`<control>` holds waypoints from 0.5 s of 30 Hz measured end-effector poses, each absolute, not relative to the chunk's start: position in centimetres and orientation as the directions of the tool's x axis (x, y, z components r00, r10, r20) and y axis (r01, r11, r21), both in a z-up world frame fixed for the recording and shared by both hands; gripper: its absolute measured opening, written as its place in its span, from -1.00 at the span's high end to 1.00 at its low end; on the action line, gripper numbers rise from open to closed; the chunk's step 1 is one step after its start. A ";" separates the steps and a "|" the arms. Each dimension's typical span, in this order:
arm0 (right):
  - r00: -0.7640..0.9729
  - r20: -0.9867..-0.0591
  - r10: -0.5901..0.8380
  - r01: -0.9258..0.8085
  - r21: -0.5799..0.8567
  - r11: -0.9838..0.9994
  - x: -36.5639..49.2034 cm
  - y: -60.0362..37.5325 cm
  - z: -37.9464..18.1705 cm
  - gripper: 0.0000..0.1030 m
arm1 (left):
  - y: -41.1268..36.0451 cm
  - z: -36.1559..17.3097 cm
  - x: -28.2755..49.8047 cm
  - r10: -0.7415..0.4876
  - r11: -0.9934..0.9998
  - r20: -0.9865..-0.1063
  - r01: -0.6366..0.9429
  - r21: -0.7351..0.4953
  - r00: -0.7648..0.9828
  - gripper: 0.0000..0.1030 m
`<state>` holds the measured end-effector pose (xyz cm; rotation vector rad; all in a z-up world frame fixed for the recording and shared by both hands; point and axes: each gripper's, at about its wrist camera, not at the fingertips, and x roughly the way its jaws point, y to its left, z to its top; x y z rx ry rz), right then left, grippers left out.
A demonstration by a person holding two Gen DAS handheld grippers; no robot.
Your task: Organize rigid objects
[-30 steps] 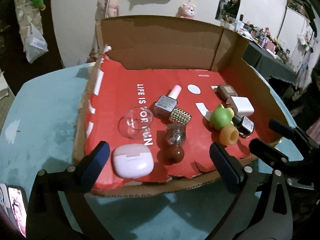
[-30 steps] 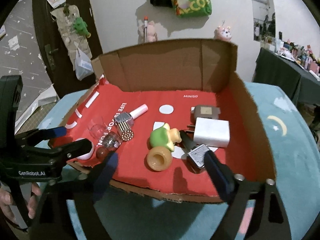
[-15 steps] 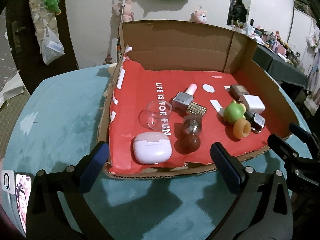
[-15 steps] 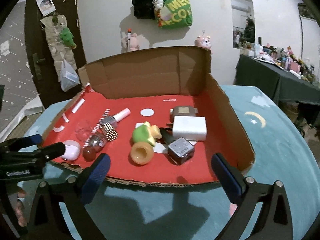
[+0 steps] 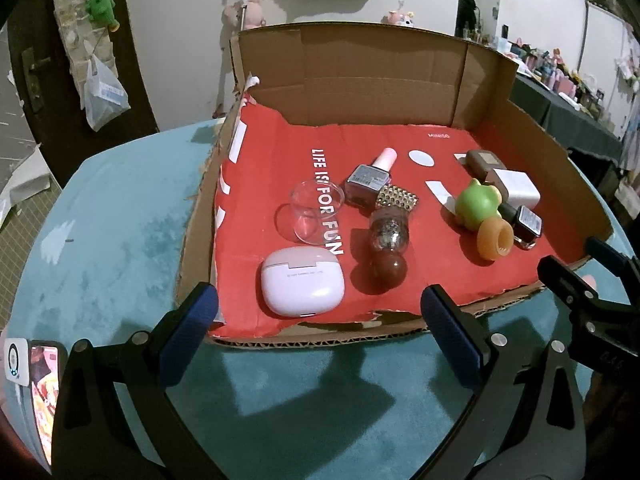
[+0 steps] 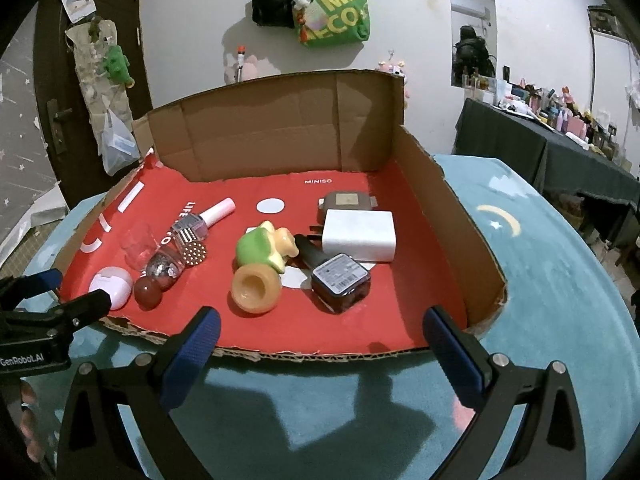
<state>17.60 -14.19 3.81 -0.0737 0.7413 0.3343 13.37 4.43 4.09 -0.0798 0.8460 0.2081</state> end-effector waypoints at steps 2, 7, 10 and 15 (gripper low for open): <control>0.691 -0.673 0.265 -0.324 0.040 0.945 17.5 -14.1 3.8 -1.00 | 4.4 4.0 13.4 0.153 0.977 -0.751 -0.215 0.016 0.643 -1.00; 0.693 -0.675 0.255 -0.323 0.025 0.946 17.5 -13.9 3.7 -1.00 | 4.4 3.9 13.4 0.151 0.977 -0.757 -0.214 0.016 0.636 -1.00; 0.693 -0.675 0.254 -0.323 0.024 0.946 17.5 -13.9 3.7 -1.00 | 4.5 3.8 13.3 0.139 0.977 -0.760 -0.213 0.001 0.635 -1.00; 0.694 -0.677 0.245 -0.323 0.012 0.946 17.4 -13.7 3.6 -1.00 | 4.5 3.8 13.4 0.138 0.977 -0.761 -0.213 -0.001 0.634 -1.00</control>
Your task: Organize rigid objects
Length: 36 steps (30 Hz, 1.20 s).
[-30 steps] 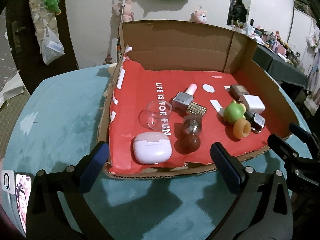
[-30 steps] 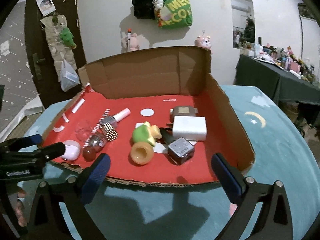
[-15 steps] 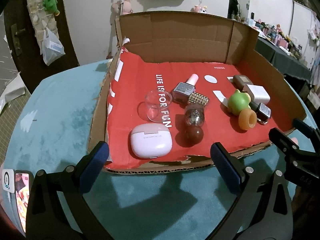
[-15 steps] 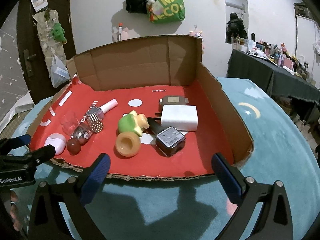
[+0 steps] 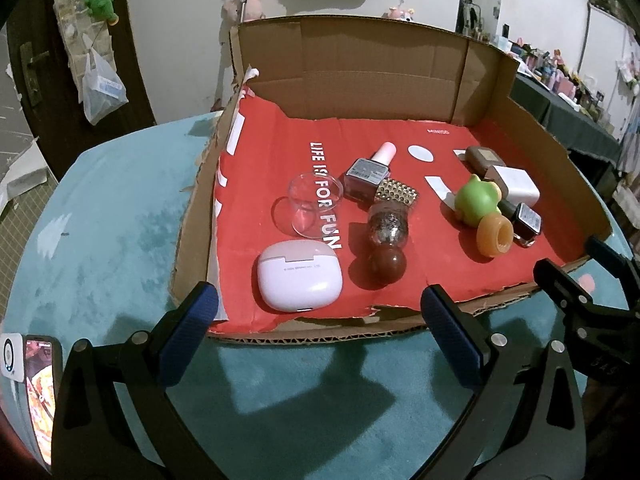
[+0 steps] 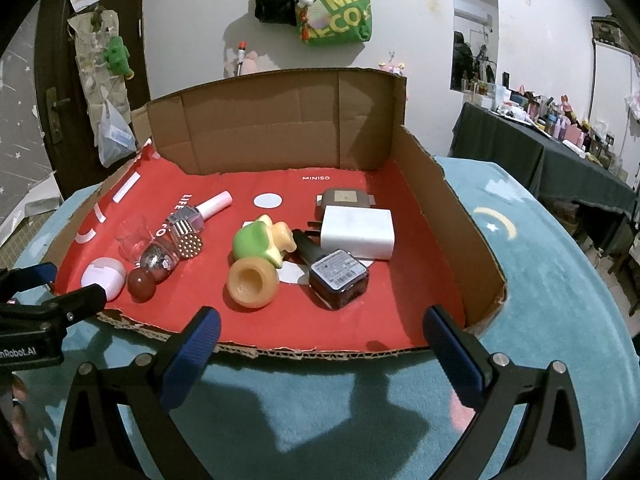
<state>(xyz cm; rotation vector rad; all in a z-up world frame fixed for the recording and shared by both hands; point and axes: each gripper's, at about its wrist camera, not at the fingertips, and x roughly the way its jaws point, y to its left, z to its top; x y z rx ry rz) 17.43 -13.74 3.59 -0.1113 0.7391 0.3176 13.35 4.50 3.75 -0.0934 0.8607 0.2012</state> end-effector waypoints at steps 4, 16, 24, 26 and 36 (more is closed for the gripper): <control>0.694 -0.678 0.244 -0.323 0.010 0.946 17.4 -13.7 3.6 -1.00 | 4.3 3.6 13.4 0.157 0.977 -0.763 -0.213 0.026 0.627 -1.00; 0.694 -0.679 0.239 -0.322 0.004 0.947 17.3 -13.7 3.5 -1.00 | 4.2 3.6 13.4 0.154 0.977 -0.764 -0.210 0.025 0.626 -1.00; 0.694 -0.680 0.236 -0.321 0.001 0.947 17.4 -13.6 3.4 -1.00 | 4.1 3.4 13.3 0.165 0.976 -0.756 -0.213 0.034 0.633 -1.00; 0.694 -0.680 0.236 -0.321 0.001 0.947 17.4 -13.6 3.4 -1.00 | 4.0 3.4 13.3 0.170 0.976 -0.753 -0.216 0.038 0.636 -1.00; 0.691 -0.672 0.267 -0.337 0.027 0.941 17.2 -13.9 4.2 -1.00 | 4.2 4.0 13.9 0.143 0.978 -0.783 -0.207 0.019 0.606 -1.00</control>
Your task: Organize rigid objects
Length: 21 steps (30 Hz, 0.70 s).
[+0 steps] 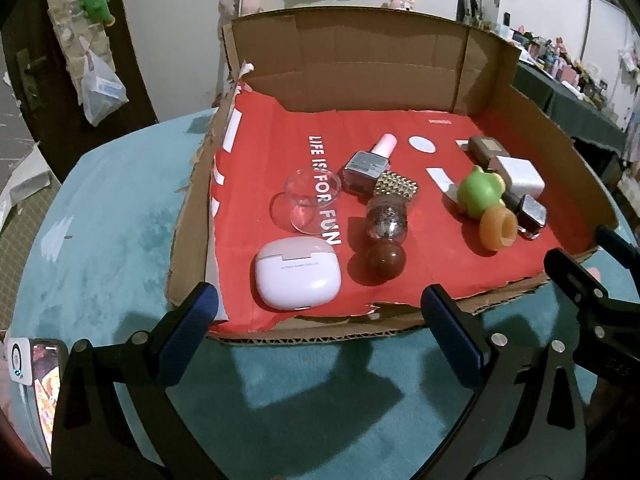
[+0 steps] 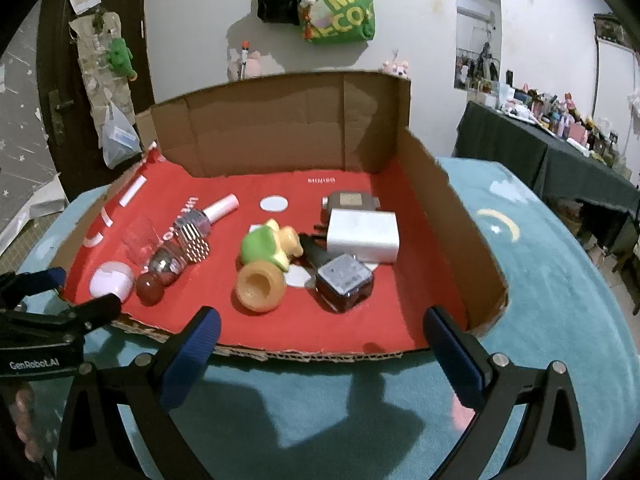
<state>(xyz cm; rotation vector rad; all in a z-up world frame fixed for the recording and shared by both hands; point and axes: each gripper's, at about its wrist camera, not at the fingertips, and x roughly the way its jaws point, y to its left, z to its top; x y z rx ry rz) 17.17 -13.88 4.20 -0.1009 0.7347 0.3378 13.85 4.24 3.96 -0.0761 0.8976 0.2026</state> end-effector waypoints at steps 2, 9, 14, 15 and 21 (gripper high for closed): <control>0.699 -0.662 0.272 -0.348 0.017 0.937 16.9 -13.8 4.8 -1.00 | 4.2 4.3 13.5 0.141 0.978 -0.774 -0.207 0.013 0.618 -1.00; 0.707 -0.642 0.295 -0.354 0.039 0.934 16.4 -14.3 6.5 -1.00 | 3.8 5.5 12.3 0.143 0.979 -0.748 -0.204 0.010 0.648 -1.00; 0.701 -0.642 0.312 -0.369 0.048 0.928 15.6 -14.4 7.2 -1.00 | 3.3 6.5 11.2 0.140 0.981 -0.734 -0.196 0.010 0.665 -1.00; 0.697 -0.644 0.315 -0.374 0.049 0.926 15.4 -14.5 7.2 -1.00 | 3.2 6.7 10.9 0.138 0.981 -0.731 -0.193 0.009 0.668 -1.00; 0.662 -0.677 0.321 -0.390 0.055 0.919 14.2 -14.8 6.9 -1.00 | 2.6 6.6 9.2 0.108 0.984 -0.741 -0.177 -0.014 0.663 -1.00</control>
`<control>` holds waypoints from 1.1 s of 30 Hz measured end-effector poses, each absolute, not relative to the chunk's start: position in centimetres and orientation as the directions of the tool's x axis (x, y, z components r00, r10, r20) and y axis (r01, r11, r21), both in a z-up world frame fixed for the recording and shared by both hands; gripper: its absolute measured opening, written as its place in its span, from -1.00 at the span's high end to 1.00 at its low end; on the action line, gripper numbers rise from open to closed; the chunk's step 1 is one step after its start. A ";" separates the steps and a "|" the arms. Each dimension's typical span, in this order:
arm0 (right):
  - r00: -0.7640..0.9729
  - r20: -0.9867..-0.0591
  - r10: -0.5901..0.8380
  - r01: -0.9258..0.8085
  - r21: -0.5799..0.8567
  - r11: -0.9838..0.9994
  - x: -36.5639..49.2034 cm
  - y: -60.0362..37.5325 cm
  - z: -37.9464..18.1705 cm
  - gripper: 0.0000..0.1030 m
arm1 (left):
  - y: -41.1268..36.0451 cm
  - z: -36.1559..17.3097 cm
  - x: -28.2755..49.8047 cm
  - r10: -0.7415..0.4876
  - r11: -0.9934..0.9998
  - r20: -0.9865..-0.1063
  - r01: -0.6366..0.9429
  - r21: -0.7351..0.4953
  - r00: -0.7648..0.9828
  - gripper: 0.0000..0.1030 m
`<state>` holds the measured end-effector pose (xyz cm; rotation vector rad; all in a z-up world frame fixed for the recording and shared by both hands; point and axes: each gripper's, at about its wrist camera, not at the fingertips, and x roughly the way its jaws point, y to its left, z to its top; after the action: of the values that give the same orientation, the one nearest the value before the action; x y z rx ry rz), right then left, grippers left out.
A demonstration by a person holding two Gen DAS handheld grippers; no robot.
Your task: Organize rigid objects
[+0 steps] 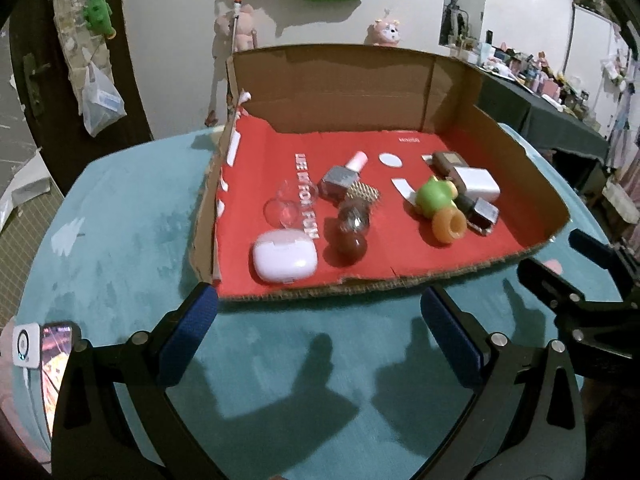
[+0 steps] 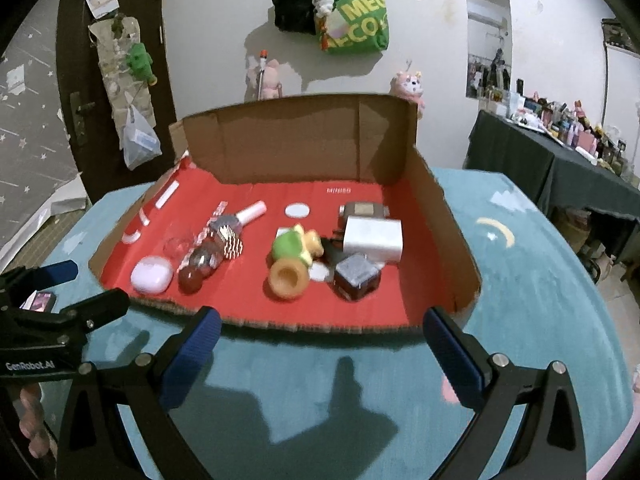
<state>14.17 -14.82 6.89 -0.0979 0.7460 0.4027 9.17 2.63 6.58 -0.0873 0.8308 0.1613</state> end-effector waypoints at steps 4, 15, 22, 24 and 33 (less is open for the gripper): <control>0.620 -0.717 0.319 -0.397 0.065 0.916 13.6 -15.0 5.7 -1.00 | 2.3 5.2 8.7 0.106 0.985 -0.766 -0.171 -0.005 0.634 -1.00; 0.553 -0.783 0.285 -0.368 0.078 0.926 14.1 -15.0 2.1 -1.00 | 2.6 0.1 9.7 0.104 0.981 -0.856 -0.194 0.005 0.506 -1.00; 0.539 -0.801 0.262 -0.347 0.073 0.935 14.3 -15.2 0.6 -1.00 | 2.7 -0.6 10.0 0.107 0.980 -0.856 -0.199 0.005 0.505 -1.00; 0.538 -0.801 0.263 -0.343 0.077 0.936 14.4 -15.2 0.6 -1.00 | 2.8 -0.7 10.0 0.105 0.979 -0.852 -0.203 -0.002 0.514 -1.00; 0.539 -0.805 0.246 -0.340 0.059 0.939 14.3 -14.9 0.4 -1.00 | 2.6 -0.8 9.9 0.108 0.979 -0.843 -0.203 -0.001 0.527 -1.00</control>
<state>14.28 -14.90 0.41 -0.1088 0.9390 0.3494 9.89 2.65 -0.82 -0.1031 0.9985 0.1864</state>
